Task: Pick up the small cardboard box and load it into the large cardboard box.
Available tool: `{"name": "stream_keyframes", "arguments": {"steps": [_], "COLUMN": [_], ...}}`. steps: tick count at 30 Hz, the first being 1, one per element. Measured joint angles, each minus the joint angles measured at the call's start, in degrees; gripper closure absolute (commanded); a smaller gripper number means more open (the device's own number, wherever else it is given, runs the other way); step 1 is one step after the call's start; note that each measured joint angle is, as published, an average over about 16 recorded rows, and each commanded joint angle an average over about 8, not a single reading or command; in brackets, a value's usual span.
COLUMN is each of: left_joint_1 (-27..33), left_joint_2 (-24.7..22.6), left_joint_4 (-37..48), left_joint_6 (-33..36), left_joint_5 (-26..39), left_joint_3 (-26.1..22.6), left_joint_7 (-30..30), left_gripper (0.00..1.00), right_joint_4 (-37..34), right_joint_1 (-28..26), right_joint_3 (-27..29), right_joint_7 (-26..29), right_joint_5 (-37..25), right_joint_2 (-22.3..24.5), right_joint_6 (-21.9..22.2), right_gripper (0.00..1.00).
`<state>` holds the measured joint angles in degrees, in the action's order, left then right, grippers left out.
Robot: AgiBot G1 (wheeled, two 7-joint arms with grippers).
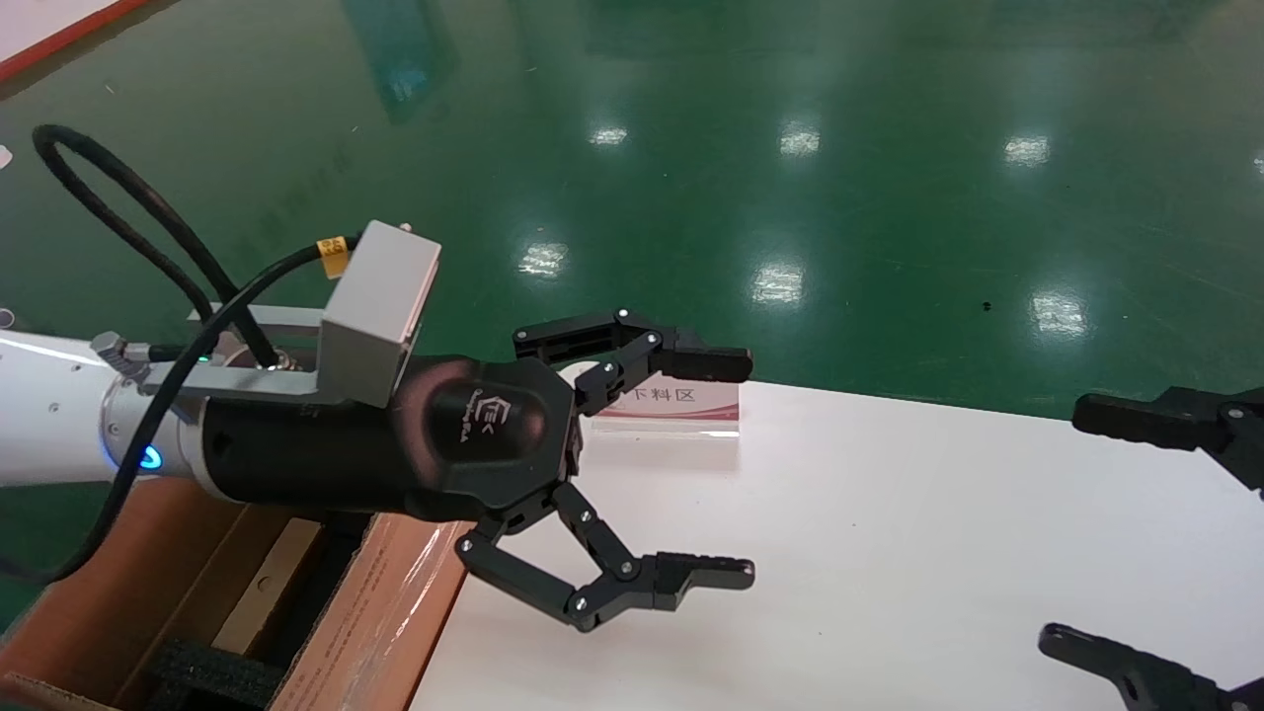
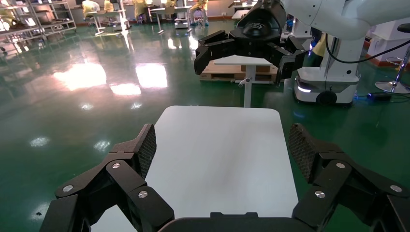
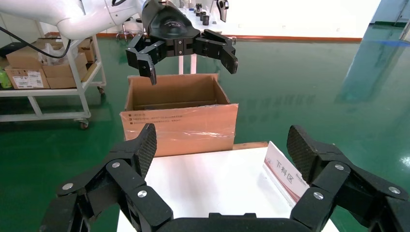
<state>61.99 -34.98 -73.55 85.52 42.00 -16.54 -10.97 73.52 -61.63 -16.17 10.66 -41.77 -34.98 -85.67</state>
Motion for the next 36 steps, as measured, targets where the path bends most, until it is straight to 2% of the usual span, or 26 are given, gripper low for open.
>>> {"name": "stream_keyframes", "arguments": {"steps": [36], "left_joint_1": [-0.49], "left_joint_2": [-0.03], "left_joint_4": [-0.02], "left_joint_6": [0.16], "left_joint_5": [-0.15], "left_joint_3": [0.59], "left_joint_7": [0.25], "left_gripper": [0.00], "right_joint_4": [-0.01], "right_joint_1": [0.01], "right_joint_3": [-0.04], "right_joint_7": [-0.03], "right_joint_5": [0.00], "right_joint_2": [0.02], "right_joint_6": [0.04], "right_gripper": [0.00]}}
